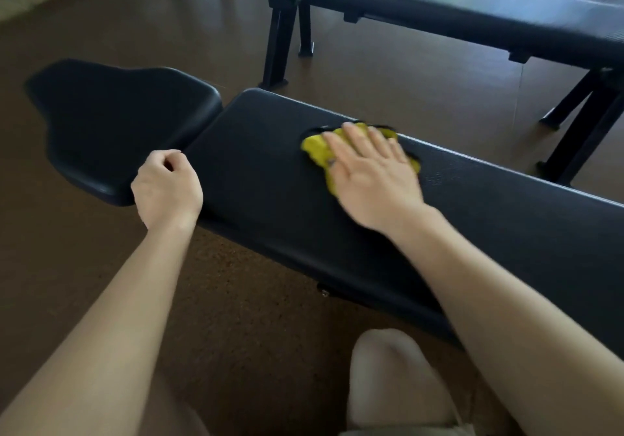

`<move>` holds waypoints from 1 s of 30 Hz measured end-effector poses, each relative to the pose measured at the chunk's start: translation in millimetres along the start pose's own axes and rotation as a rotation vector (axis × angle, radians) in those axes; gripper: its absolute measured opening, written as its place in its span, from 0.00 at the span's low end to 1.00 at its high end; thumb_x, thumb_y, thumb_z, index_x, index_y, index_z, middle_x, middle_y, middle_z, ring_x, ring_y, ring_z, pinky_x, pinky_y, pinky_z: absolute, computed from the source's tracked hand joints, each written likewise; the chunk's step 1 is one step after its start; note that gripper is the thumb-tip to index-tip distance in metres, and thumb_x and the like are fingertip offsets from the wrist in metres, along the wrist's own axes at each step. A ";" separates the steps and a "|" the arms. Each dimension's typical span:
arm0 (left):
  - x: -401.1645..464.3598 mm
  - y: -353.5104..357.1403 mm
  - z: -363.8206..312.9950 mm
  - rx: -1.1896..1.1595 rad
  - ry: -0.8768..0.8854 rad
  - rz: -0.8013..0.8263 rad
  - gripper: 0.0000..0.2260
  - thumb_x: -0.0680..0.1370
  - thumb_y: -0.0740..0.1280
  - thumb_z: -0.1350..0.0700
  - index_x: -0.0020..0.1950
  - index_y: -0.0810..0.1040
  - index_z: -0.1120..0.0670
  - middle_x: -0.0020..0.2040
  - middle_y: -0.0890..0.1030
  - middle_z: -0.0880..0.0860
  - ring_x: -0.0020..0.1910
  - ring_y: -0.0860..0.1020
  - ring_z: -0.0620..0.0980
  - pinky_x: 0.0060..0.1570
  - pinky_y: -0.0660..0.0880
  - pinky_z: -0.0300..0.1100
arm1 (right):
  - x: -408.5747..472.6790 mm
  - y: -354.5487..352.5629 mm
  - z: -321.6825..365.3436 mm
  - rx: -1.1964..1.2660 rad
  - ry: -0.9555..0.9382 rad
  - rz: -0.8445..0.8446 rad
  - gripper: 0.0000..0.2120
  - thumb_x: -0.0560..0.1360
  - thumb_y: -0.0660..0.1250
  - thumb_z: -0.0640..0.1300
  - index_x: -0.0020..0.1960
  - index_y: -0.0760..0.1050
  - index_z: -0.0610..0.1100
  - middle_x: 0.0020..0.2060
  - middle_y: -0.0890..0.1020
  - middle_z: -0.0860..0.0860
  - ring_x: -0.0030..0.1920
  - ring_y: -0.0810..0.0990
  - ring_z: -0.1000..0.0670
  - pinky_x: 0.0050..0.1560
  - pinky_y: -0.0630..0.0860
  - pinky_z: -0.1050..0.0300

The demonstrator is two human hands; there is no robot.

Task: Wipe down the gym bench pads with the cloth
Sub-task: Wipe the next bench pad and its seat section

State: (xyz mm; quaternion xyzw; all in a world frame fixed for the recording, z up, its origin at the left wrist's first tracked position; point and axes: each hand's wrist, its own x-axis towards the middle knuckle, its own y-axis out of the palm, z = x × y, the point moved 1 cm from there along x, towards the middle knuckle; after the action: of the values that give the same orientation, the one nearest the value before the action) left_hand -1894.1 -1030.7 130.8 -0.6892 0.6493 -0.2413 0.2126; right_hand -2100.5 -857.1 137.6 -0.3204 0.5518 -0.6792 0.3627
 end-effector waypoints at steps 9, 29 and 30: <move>4.1 -0.1 -0.5 0.017 -0.001 -0.002 0.16 0.83 0.55 0.51 0.60 0.80 0.54 0.59 0.82 0.55 0.59 0.79 0.58 0.55 0.76 0.53 | -47.2 -9.1 13.1 0.029 0.290 0.020 0.27 0.85 0.44 0.56 0.84 0.49 0.57 0.84 0.49 0.50 0.83 0.48 0.39 0.81 0.44 0.39; 15.4 -25.2 8.6 0.028 0.158 0.267 0.17 0.87 0.53 0.55 0.70 0.75 0.55 0.67 0.78 0.54 0.65 0.75 0.50 0.52 0.63 0.35 | -17.7 11.8 163.0 -0.033 -0.176 0.083 0.26 0.87 0.45 0.57 0.84 0.46 0.59 0.84 0.49 0.54 0.84 0.45 0.43 0.81 0.43 0.46; 20.5 -32.9 12.3 0.023 0.188 0.339 0.17 0.87 0.53 0.55 0.72 0.75 0.55 0.69 0.78 0.53 0.66 0.74 0.48 0.55 0.63 0.34 | -5.6 12.5 166.6 -0.041 -0.178 0.087 0.26 0.87 0.45 0.57 0.84 0.45 0.59 0.84 0.49 0.54 0.84 0.45 0.44 0.81 0.43 0.47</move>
State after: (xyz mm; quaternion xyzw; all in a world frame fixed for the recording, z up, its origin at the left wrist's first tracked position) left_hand -1859.7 -1049.2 142.1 -0.5421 0.7702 -0.2726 0.1964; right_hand -1956.7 -940.2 156.1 -0.3625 0.5445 -0.6203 0.4329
